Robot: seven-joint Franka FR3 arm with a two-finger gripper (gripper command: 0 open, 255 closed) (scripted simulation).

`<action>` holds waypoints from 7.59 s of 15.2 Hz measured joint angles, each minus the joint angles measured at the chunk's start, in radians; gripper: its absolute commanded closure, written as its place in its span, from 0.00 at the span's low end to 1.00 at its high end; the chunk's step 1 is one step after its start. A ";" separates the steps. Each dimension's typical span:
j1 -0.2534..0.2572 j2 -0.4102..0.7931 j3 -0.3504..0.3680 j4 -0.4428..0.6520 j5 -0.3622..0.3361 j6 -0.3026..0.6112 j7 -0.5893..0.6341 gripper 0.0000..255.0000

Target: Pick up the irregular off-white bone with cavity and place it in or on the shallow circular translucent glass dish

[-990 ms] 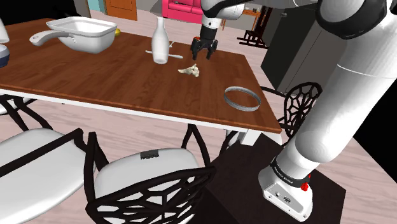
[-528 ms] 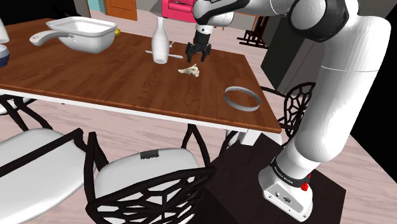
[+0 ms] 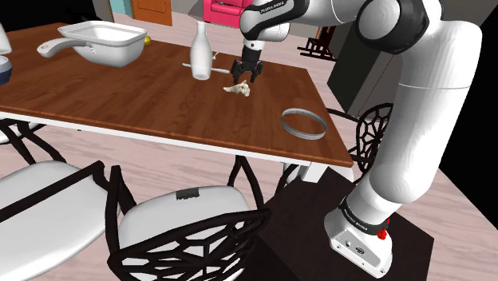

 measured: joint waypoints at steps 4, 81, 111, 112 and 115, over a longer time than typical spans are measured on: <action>0.000 0.000 0.000 0.000 0.000 0.001 0.000 1.00; 0.264 -0.422 -0.065 -0.381 -0.542 -0.401 0.128 1.00; 0.107 -1.011 -0.172 -1.010 -0.607 -0.218 0.336 0.00; 0.089 -1.036 -0.184 -1.028 -0.607 -0.205 0.353 0.00; 0.067 -1.046 -0.206 -1.069 -0.620 -0.158 0.374 0.00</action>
